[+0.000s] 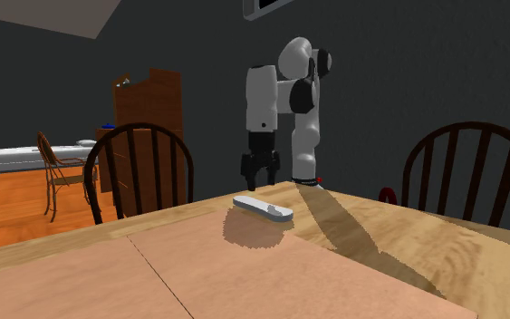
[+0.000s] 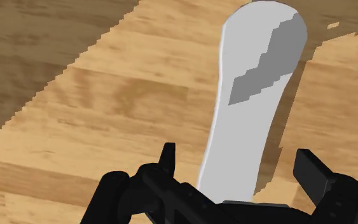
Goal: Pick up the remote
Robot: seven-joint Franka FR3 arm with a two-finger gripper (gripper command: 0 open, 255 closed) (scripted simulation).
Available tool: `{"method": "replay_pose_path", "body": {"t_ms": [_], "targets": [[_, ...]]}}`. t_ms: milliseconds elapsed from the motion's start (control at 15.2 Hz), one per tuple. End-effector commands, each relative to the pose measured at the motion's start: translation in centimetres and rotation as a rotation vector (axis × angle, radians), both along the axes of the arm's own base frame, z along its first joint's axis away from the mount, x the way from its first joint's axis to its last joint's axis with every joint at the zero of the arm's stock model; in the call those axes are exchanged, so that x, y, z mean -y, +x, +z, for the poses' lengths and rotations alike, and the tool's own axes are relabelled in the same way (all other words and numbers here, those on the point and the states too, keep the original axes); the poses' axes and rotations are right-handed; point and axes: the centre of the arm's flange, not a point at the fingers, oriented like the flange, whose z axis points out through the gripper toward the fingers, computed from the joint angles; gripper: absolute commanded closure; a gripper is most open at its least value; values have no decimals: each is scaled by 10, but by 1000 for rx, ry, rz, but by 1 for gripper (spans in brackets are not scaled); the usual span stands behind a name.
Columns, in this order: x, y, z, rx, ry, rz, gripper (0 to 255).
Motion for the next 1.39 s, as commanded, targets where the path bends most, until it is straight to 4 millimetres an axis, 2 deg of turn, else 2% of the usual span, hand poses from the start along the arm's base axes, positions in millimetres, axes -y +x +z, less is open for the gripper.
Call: {"method": "replay_pose_path", "body": {"t_ms": [0,462,594,660,1254,1320], "targets": [[-9,8,-9,9,-1,-54,0],[-9,8,-49,9,-1,-54,0],[-9,8,-49,9,-1,-54,0],[-9,8,-48,9,-1,-54,255],[-9,8,-49,9,-1,-54,255],[-9,8,-43,9,-1,-54,255]]}}
